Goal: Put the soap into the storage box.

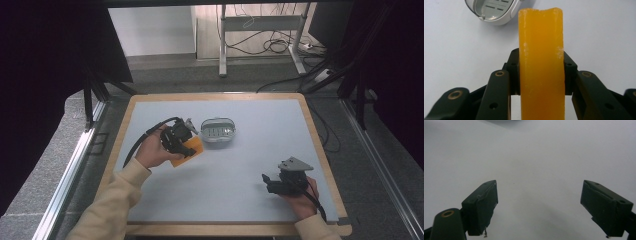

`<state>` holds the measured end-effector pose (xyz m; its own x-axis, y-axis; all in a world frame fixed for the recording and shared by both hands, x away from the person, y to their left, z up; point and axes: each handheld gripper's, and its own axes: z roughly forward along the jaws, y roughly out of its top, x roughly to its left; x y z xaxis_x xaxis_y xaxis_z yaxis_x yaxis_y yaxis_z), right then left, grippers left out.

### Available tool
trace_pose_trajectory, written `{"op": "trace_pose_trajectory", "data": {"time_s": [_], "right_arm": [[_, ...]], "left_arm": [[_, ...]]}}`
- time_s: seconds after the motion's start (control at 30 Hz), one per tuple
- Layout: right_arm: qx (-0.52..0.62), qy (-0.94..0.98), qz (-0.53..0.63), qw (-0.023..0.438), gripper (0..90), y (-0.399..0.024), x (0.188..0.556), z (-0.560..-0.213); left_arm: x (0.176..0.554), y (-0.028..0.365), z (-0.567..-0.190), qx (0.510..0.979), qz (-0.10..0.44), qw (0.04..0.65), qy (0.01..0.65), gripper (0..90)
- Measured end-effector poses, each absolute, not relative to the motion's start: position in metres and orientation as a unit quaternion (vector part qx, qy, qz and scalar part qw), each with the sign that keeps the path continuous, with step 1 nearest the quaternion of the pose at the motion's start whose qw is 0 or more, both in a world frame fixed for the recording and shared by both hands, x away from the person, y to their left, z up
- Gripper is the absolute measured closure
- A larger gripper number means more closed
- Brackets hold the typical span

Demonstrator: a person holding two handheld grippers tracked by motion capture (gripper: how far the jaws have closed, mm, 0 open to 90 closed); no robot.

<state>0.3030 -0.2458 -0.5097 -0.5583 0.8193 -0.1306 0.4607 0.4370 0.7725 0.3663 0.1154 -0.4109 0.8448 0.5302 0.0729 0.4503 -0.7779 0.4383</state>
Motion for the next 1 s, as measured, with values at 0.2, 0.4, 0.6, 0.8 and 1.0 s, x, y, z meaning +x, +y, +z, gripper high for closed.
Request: {"op": "trace_pose_trajectory", "data": {"time_s": [0.2,0.4,0.6,0.8,1.0], "right_arm": [[0.396,0.809,0.353,0.254,14.9,-0.246,0.303,-0.510],[0.396,0.809,0.353,0.254,14.9,-0.246,0.303,-0.510],[0.396,0.809,0.353,0.254,14.9,-0.246,0.303,-0.510],[0.396,0.809,0.352,0.254,14.9,-0.246,0.303,-0.510],[0.396,0.810,0.352,0.254,15.0,-0.246,0.304,-0.510]], "left_arm": [[0.373,0.110,-0.409,0.937,0.096,0.209,0.262,61.6],[0.378,0.107,-0.409,0.939,0.097,0.204,0.258,61.6],[0.383,0.102,-0.408,0.941,0.097,0.201,0.253,61.6],[0.387,0.097,-0.407,0.943,0.094,0.203,0.248,61.6],[0.391,0.094,-0.403,0.944,0.095,0.201,0.245,61.6]]}}
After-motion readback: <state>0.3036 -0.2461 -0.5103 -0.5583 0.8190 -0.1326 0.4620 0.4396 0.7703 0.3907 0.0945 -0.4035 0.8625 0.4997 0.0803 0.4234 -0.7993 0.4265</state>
